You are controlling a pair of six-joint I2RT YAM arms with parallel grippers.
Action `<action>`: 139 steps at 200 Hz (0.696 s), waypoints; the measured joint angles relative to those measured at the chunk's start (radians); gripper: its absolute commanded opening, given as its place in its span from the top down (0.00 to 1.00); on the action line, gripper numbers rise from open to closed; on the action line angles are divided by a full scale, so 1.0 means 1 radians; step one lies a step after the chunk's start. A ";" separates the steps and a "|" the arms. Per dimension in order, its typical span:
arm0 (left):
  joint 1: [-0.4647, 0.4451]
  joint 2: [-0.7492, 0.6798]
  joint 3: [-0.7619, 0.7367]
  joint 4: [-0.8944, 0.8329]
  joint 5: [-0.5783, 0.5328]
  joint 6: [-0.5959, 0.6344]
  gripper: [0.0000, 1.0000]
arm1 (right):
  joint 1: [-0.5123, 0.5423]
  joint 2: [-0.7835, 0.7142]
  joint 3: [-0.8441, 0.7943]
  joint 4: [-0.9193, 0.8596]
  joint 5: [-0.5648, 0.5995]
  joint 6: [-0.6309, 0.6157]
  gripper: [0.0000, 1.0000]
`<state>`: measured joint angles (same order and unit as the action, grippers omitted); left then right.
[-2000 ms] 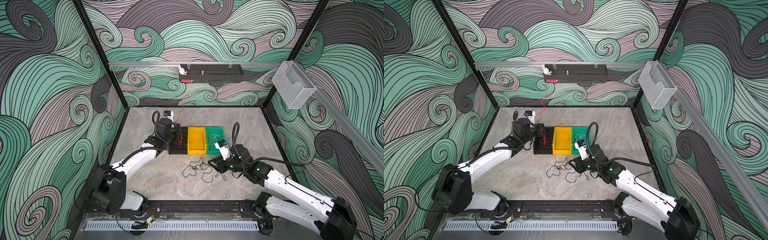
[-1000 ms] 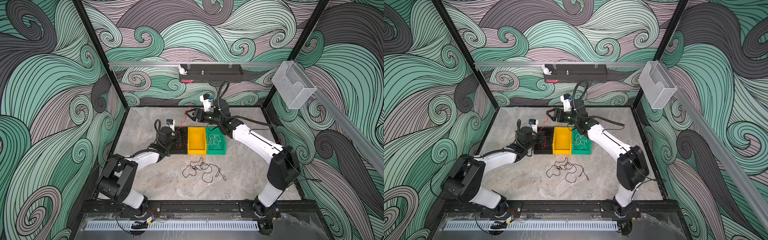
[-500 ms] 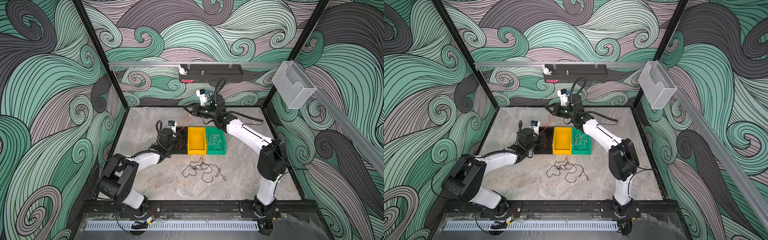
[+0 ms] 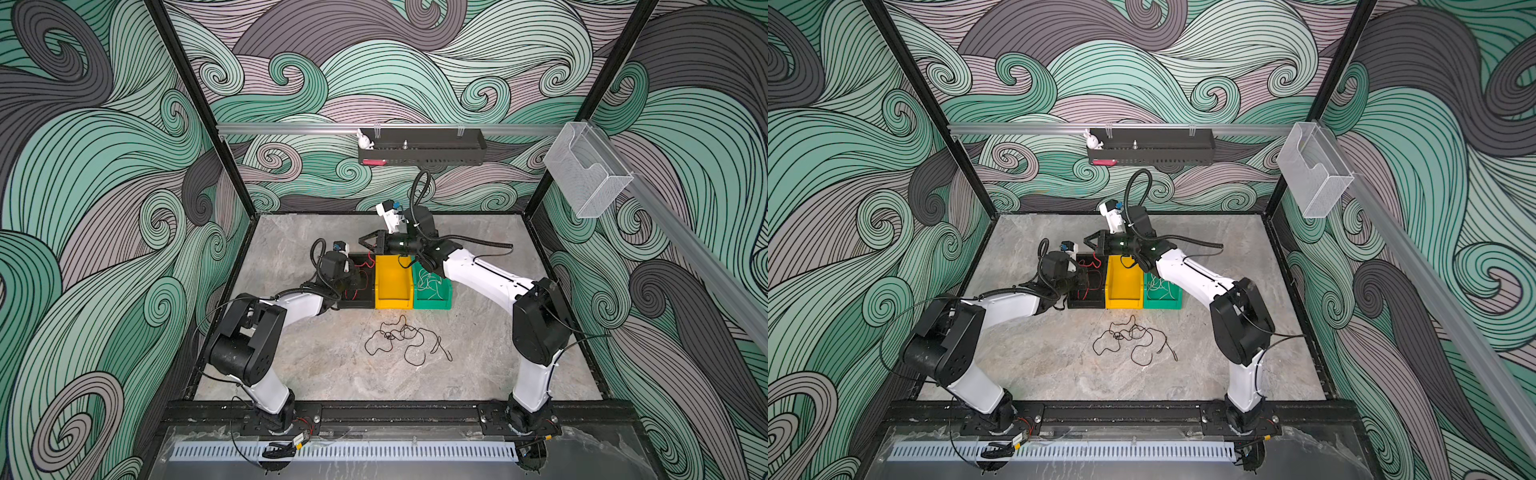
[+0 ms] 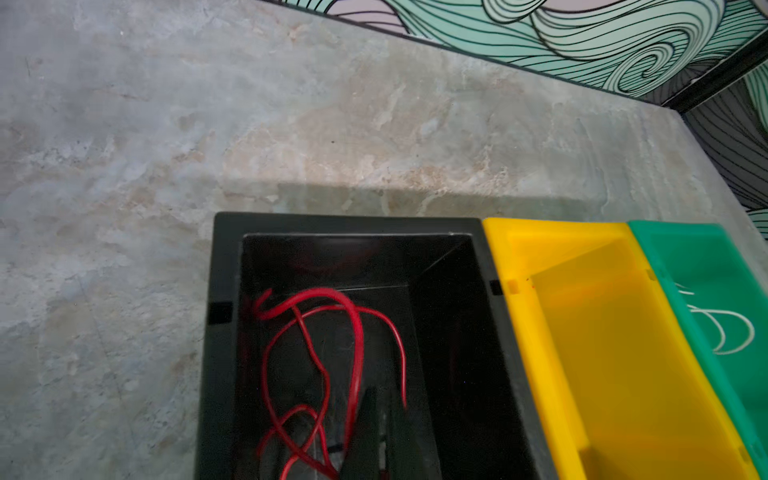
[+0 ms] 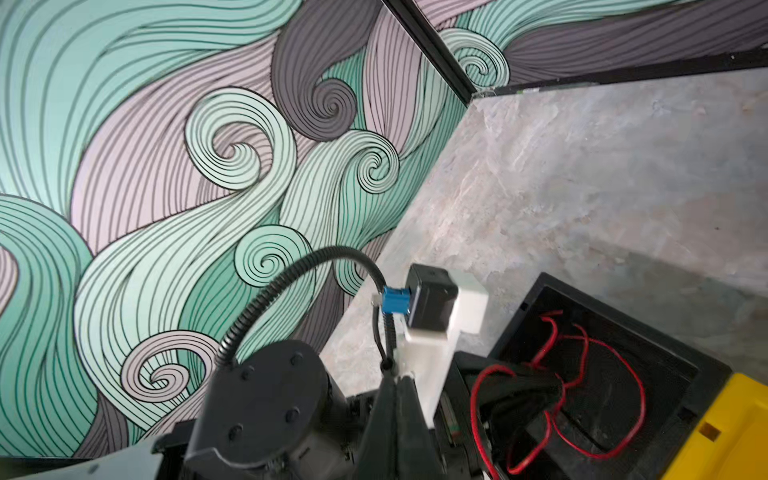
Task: Untangle the cables
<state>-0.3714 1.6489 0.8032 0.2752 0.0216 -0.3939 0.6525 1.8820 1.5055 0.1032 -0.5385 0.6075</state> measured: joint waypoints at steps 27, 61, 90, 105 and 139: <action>0.019 0.017 0.018 -0.014 0.045 -0.024 1.00 | -0.005 0.010 -0.006 -0.008 0.026 -0.018 1.00; 0.035 0.048 0.067 -0.037 0.116 -0.041 0.91 | -0.003 0.068 0.008 -0.006 0.061 -0.031 1.00; 0.037 0.049 0.068 -0.042 0.151 -0.069 0.79 | 0.002 0.132 0.016 -0.013 0.099 -0.037 1.00; 0.037 0.048 0.068 -0.055 0.164 -0.079 0.71 | 0.006 0.153 0.016 -0.021 0.120 -0.048 1.00; 0.036 0.026 0.068 -0.119 0.175 -0.094 0.61 | 0.011 0.175 0.029 -0.051 0.182 -0.076 1.00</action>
<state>-0.3351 1.6752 0.8707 0.1566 0.1967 -0.4881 0.6632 2.0567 1.5349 0.0525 -0.3561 0.5316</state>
